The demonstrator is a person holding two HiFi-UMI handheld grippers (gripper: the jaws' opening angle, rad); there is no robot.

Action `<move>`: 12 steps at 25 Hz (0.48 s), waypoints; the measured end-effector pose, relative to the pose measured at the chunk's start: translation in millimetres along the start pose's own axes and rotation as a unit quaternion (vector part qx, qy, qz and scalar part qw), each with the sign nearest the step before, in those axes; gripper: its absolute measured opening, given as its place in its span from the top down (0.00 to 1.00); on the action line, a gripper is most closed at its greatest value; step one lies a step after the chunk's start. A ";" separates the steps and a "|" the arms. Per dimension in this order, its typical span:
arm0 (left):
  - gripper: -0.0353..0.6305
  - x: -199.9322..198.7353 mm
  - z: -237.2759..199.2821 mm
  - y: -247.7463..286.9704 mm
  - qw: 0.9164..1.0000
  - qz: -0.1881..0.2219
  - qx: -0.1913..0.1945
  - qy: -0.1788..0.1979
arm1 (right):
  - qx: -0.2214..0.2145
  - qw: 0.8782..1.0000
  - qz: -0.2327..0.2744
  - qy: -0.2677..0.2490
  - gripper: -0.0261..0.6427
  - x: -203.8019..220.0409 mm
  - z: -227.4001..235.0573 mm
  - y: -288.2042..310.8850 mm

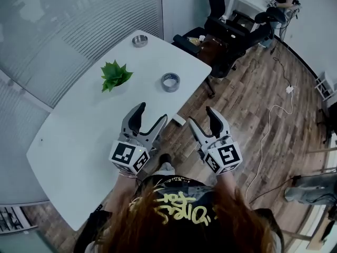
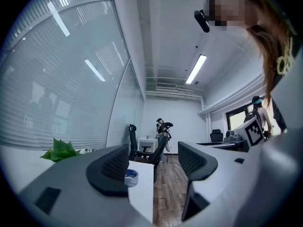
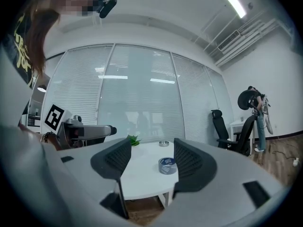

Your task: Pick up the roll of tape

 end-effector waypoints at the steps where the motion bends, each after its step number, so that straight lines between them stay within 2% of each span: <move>1: 0.47 -0.6 -7.6 7.1 1.000 0.001 0.003 -0.002 | 0.001 1.000 0.000 -0.001 0.57 0.5 3.1 10.2; 12: 0.46 12.5 -69.3 66.5 1.000 -0.013 0.017 -0.002 | 0.008 1.000 -0.012 -0.008 0.57 11.7 36.0 88.8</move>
Point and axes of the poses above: the fingertips, and each gripper's own axes: y forward along the fingers, z to its right, x out of its underside, the point moved 1 cm from there along -y, backward along the fingers, and after that the axes turned 9 degrees about z, right-handed, at the moved point
